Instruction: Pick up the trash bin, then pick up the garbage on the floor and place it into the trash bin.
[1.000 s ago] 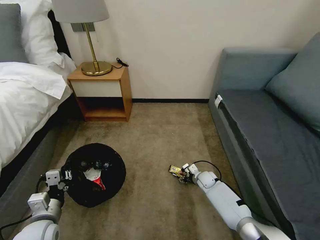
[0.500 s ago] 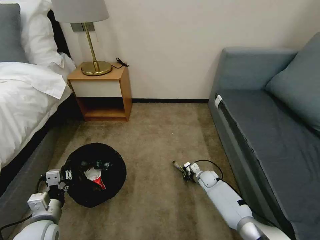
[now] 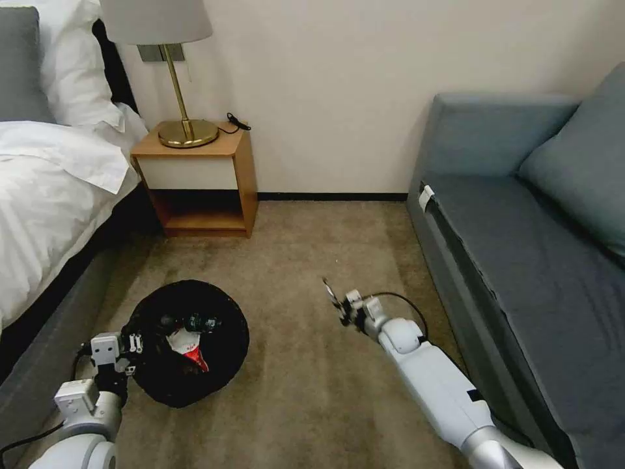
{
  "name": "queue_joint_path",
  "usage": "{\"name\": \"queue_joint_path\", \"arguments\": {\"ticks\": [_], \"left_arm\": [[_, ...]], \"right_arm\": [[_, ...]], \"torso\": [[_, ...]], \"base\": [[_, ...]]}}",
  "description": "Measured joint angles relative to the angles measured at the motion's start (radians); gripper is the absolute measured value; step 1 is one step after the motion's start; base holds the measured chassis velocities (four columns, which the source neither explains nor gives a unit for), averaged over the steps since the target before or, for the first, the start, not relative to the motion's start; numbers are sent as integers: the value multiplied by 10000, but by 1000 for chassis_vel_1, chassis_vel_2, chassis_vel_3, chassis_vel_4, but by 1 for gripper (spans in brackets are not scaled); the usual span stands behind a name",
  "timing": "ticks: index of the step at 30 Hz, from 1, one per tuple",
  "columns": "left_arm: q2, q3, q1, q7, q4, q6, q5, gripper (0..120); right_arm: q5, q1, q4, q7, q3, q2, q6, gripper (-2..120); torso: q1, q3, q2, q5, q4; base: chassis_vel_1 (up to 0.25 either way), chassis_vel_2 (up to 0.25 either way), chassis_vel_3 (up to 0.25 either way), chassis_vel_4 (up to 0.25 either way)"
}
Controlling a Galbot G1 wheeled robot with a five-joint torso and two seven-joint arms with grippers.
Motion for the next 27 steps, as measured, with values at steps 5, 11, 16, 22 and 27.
{"name": "queue_joint_path", "arguments": {"ticks": [5, 11, 16, 22, 27], "left_arm": [[3, 15, 16, 10, 0, -33, 101, 4], [-66, 59, 10, 16, -2, -88, 135, 4], [-151, 121, 10, 19, -81, -118, 185, 4], [-191, 206, 133, 20, -244, -159, 226, 4], [-171, 206, 162, 27, -251, -197, 218, 4]], "right_arm": [[2895, -362, 2296, 124, -988, 5, -239, 0], [4888, -672, 3879, 640, -2144, 176, -507, 0], [5007, -847, 4458, 992, -3011, 412, -535, 0], [3659, -1120, 3782, 1152, -3868, 1019, -177, 0], [2974, -1138, 3284, 1142, -3889, 1155, -12, 0]], "torso": [[0, 0, 0, 2, 0], [0, 0, 0, 0, 0], [0, -1, 0, -1, 0], [0, 0, 0, 1, 0], [0, 0, 0, 1, -1]], "base": [[0, 0, 0, 0], [0, 0, 0, 0], [0, 0, 0, 0], [0, 0, 0, 0], [0, 0, 0, 0]]}}
